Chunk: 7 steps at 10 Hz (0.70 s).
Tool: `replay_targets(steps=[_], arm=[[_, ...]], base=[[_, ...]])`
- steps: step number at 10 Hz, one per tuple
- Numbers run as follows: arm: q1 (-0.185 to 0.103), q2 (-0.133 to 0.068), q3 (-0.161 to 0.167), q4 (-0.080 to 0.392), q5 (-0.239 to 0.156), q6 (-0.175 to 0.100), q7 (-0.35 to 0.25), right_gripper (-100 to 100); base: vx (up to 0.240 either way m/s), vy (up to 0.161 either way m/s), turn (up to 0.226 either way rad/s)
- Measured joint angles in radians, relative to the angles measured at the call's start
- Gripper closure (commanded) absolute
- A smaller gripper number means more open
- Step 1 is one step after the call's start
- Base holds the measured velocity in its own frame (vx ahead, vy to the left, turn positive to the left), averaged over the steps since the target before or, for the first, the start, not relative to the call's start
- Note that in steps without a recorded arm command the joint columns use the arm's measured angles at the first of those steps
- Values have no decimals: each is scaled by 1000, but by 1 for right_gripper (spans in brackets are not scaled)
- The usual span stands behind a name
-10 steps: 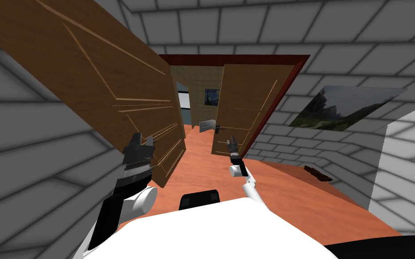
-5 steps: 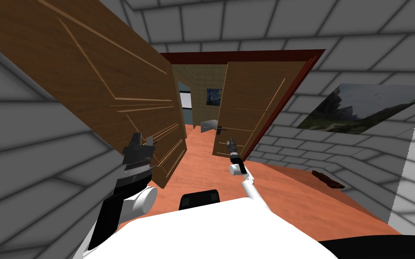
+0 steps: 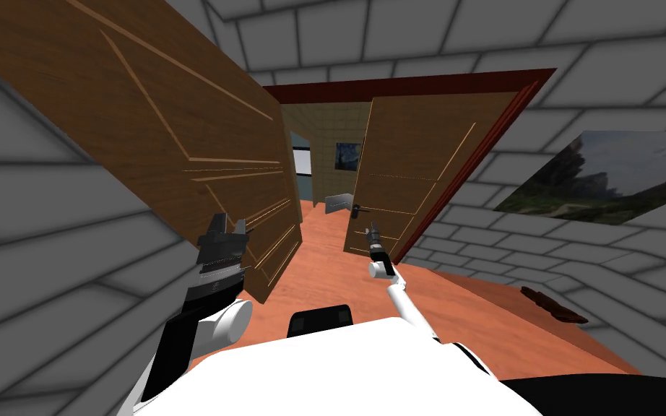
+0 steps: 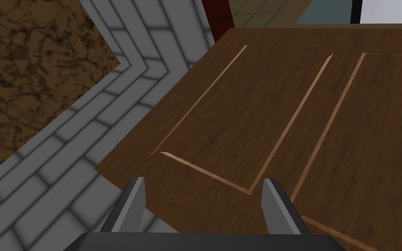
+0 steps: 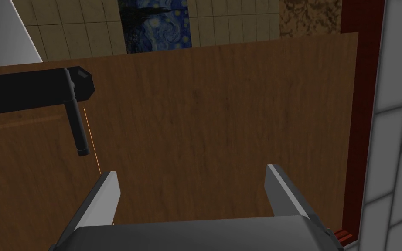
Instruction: Pull the door open
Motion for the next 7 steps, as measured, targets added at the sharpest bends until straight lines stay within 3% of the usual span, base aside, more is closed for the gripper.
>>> replay_targets(steps=[7], arm=[[-92, -47, -10, 209, -95, 4, 34, -100]], base=[[76, -13, 71]])
